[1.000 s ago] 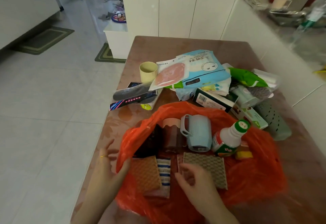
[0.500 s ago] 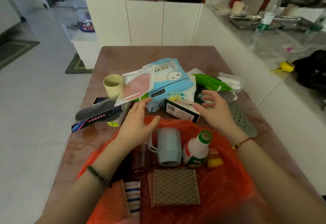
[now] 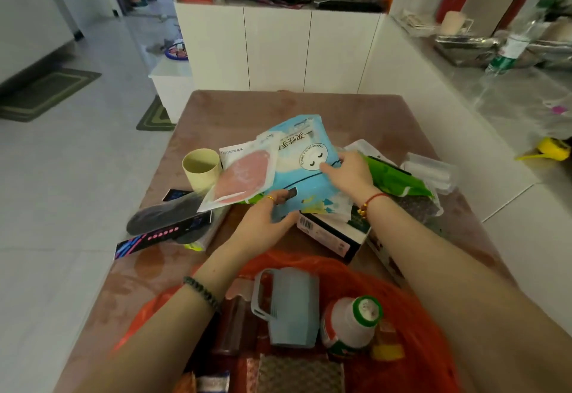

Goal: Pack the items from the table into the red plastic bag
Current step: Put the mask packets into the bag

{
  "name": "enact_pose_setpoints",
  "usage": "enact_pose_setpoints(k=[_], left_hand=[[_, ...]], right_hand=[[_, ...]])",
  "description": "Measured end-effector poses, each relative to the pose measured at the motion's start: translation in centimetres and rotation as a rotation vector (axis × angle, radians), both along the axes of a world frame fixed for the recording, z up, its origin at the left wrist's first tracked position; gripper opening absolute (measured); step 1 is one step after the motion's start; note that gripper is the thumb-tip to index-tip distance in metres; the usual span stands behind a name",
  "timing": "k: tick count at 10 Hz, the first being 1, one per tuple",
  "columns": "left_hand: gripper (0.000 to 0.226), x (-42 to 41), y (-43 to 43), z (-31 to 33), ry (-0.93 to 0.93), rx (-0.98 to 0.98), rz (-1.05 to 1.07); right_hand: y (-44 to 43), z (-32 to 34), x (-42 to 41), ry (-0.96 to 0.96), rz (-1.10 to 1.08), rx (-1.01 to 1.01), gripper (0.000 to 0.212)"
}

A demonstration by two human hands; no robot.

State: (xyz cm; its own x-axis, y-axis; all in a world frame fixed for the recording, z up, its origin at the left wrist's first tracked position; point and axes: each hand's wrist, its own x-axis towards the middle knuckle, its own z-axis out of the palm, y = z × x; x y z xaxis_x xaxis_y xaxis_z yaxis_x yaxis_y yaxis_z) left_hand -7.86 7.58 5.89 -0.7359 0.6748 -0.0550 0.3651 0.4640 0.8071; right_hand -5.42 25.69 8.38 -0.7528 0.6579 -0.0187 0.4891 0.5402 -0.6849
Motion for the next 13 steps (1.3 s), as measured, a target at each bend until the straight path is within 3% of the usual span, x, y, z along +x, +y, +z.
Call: enact_pose_setpoints(k=[2, 3, 4, 5, 6, 7, 8, 9, 10, 11, 12, 13], left_hand=[[0.045, -0.1, -0.2, 0.9, -0.239, 0.364, 0.232], [0.045, 0.5, -0.1, 3.1, -0.476, 0.6, 0.252], [0.03, 1.7, -1.0, 5.2, -0.684, 0.822, 0.159], [0.017, 4.0, -2.9, 5.9, -0.583, 0.778, 0.121], [0.018, 6.4, -6.1, 4.6, -0.371, 0.648, 0.031], [0.021, 8.2, -10.7, 1.6, -0.122, 0.343, -0.101], [0.053, 8.9, -16.0, -1.4, 0.059, -0.03, -0.245], [0.074, 10.9, -19.3, -4.0, 0.119, -0.273, -0.398], [0.072, 17.7, -31.1, -12.9, 0.104, -0.436, -0.484], [0.059, 18.3, -32.5, -16.4, 0.046, -0.509, -0.567], [0.046, 21.8, -31.9, -16.6, 0.123, -0.381, -0.53], [0.032, 17.9, -29.0, -12.8, 0.149, -0.172, -0.593]], right_hand=[[-1.2, 3.8, 3.6, 0.495, 0.014, -0.078, 0.009], [-3.0, 6.2, 7.5, 0.666, 0.023, -0.105, 0.016], [-5.4, 7.0, 11.4, 0.696, 0.093, -0.225, 0.021], [-7.1, 6.9, 14.4, 0.589, 0.217, -0.35, 0.025], [-8.7, 6.4, 16.7, 0.428, 0.32, -0.262, 0.042], [-10.1, 5.7, 18.6, 0.284, 0.38, -0.17, 0.043], [-11.2, 4.9, 19.7, -0.028, 0.51, -0.035, 0.03], [-12.9, 2.4, 19.7, -0.283, 0.568, 0.162, 0.03], [-15.1, -1.6, 18.7, -0.382, 0.613, 0.298, 0.036], [-16.0, -4.2, 17.9, -0.463, 0.561, 0.299, 0.041], [-17.5, -5.9, 18.2, -0.34, 0.482, 0.386, 0.062], [-19.5, -8.1, 19.2, -0.278, 0.511, 0.569, 0.08]])
